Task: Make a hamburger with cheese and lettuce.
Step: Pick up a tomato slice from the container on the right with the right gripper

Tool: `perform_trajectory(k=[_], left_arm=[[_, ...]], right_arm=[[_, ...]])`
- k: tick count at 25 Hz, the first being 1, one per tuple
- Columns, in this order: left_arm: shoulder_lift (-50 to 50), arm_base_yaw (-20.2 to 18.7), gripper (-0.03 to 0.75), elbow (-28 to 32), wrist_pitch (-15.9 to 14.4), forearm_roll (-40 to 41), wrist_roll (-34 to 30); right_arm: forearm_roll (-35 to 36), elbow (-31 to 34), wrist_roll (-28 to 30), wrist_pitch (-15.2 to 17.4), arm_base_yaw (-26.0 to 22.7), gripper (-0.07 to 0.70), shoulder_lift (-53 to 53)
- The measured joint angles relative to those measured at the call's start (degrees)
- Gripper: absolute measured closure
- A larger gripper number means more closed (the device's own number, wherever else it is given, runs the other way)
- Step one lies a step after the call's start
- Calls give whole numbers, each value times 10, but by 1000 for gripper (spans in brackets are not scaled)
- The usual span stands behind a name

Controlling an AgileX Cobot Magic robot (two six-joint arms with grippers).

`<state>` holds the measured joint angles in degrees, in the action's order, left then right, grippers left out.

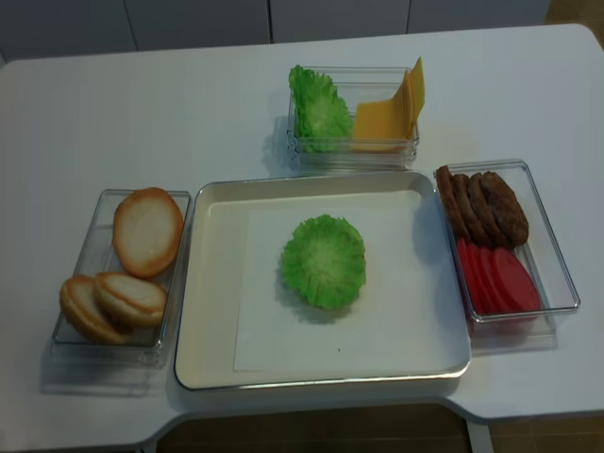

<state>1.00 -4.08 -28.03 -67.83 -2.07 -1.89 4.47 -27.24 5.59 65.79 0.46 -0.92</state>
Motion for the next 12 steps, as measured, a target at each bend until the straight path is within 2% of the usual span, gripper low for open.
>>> perform_trajectory(k=[9, 12], left_arm=[[0, 0, 373, 0, 0, 0, 0], [0, 0, 373, 0, 0, 0, 0]], right_arm=[[6, 0, -13, 0, 0, 284, 0], [33, 0, -25, -5, 0, 243, 0]])
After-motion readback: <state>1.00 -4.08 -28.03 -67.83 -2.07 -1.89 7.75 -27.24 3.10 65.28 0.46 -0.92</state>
